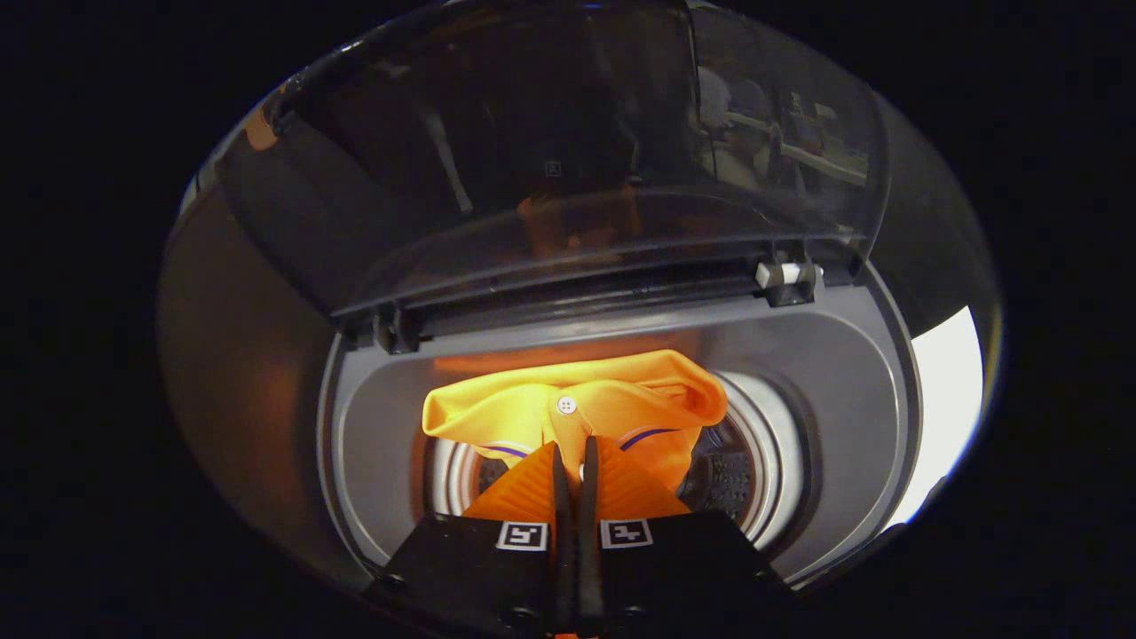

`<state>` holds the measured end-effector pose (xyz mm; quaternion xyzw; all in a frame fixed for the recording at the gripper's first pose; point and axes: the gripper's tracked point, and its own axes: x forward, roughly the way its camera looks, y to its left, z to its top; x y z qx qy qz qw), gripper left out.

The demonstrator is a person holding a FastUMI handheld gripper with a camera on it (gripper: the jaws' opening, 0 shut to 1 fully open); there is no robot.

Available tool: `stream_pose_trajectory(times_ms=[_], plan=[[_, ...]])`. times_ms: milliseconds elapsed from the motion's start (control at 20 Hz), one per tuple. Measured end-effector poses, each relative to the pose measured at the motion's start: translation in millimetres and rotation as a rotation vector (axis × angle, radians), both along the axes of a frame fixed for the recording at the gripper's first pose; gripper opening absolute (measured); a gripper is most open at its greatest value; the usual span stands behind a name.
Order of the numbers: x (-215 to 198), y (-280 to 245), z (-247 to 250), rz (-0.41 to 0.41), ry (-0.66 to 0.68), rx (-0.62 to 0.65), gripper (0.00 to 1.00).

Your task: Put the clothes into the washing machine and then close the washing machine lid.

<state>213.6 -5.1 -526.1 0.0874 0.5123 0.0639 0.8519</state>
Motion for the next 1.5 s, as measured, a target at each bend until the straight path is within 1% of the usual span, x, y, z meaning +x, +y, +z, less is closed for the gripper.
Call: stream_pose_trajectory(times_ms=[200,450,500,550,850,1200,1350,1500], plan=[[-3.7,-1.3,-15.3,0.009,0.014,-0.028,0.08],[-4.1,-1.6,-24.1,0.01,0.035,-0.022,0.09],[-5.3,-4.0,-25.9,0.007,0.042,-0.034,0.14],[-4.8,-7.5,-28.1,-0.015,0.044,-0.048,0.2],[-7.7,-9.1,-24.6,-0.027,0.042,-0.032,0.98],[-10.0,-11.2,-16.1,-0.024,0.028,-0.04,0.98],[-8.5,-11.8,0.4,-0.027,-0.006,-0.038,0.98],[-10.0,-13.3,31.2,-0.021,-0.056,-0.046,0.97]])
